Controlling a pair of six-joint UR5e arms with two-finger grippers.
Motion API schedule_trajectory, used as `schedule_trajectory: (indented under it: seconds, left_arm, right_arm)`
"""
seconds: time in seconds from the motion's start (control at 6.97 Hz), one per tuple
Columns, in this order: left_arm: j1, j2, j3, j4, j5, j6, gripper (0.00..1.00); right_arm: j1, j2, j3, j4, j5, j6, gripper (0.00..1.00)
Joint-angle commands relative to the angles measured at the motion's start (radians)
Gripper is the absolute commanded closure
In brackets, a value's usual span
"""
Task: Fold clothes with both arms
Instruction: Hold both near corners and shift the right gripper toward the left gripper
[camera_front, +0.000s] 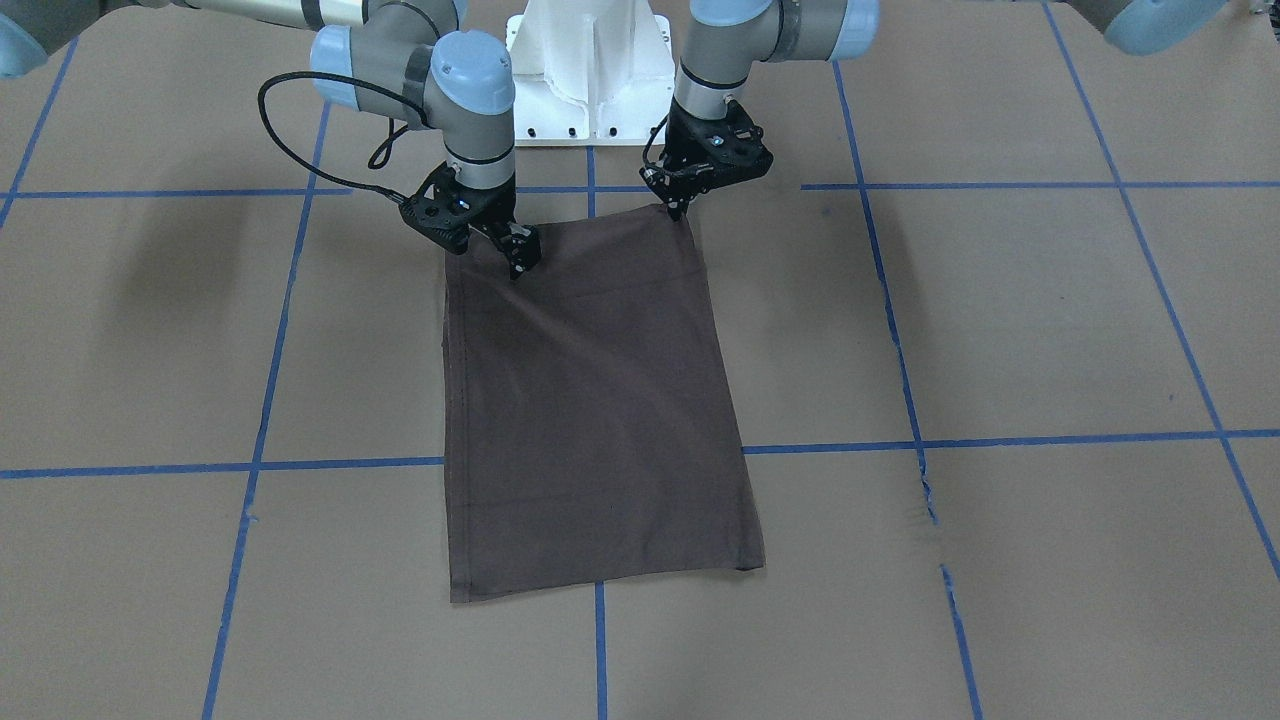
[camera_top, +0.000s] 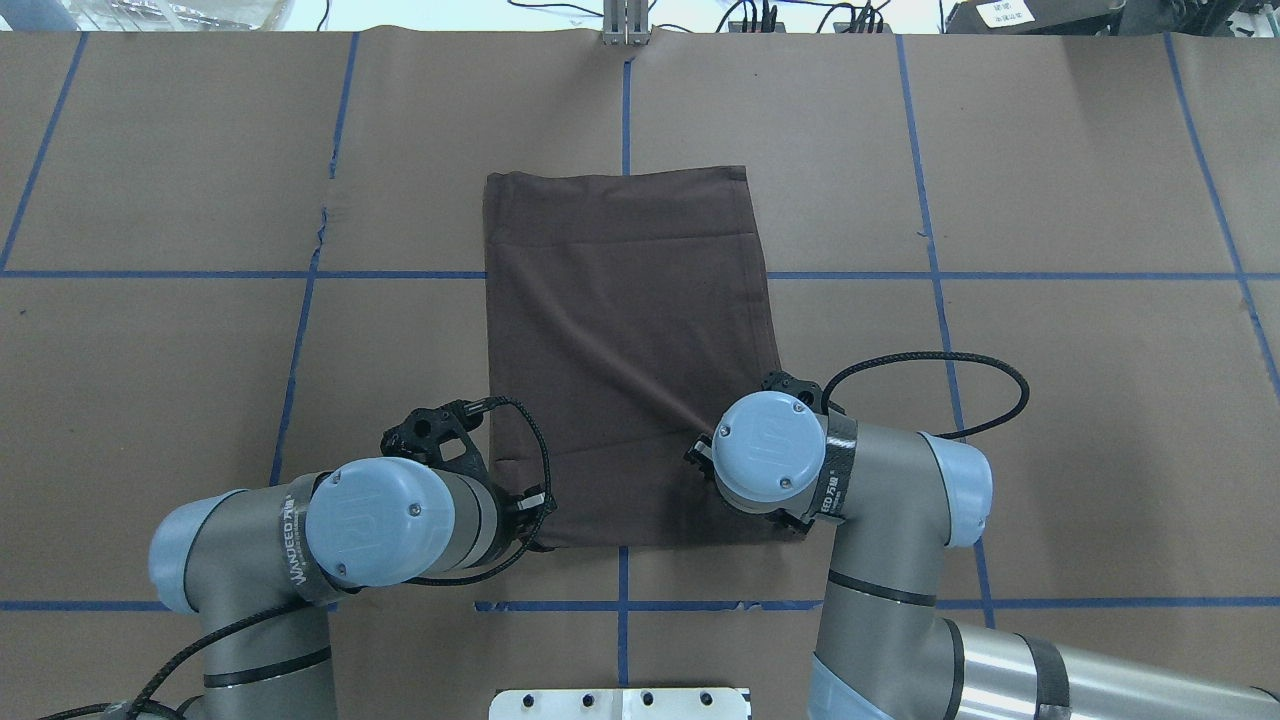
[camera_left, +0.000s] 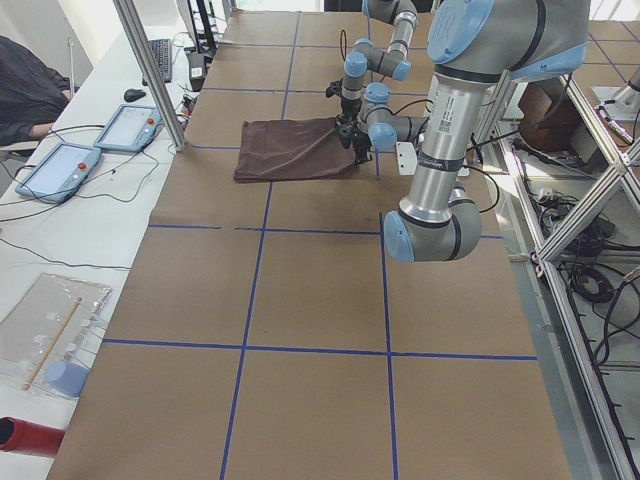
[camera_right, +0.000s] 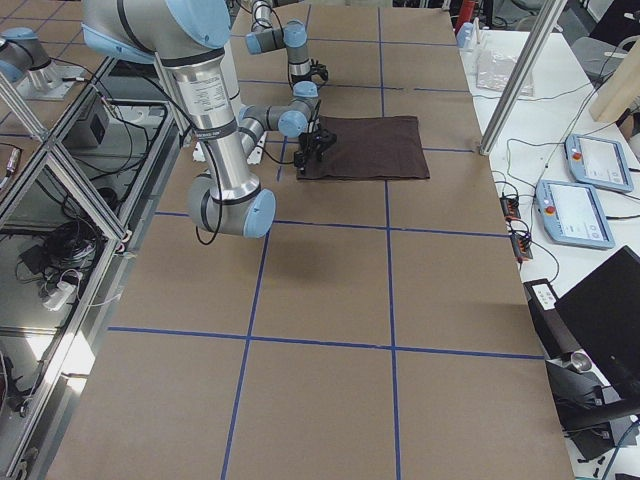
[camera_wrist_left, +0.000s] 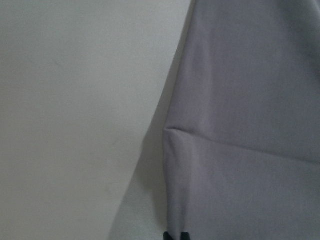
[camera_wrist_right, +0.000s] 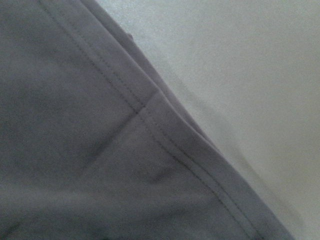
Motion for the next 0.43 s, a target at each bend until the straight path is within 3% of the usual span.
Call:
schedule_trajectory:
  seconds: [0.0,0.14,0.29]
  left_arm:
    - [-0.001,0.000,0.000,0.000,0.001,0.000,1.00]
    - [-0.001,0.000,0.000,0.000,0.002,0.000,1.00]
    - [-0.001,0.002,0.000,0.000,0.002,0.000,1.00]
  right_arm:
    - [-0.002,0.006,0.000,-0.003,0.002,0.000,0.78]
    - [-0.002,0.009,0.000,-0.004,0.002,0.000,1.00]
    - [-0.002,0.012,0.000,-0.003,0.011,0.000,1.00]
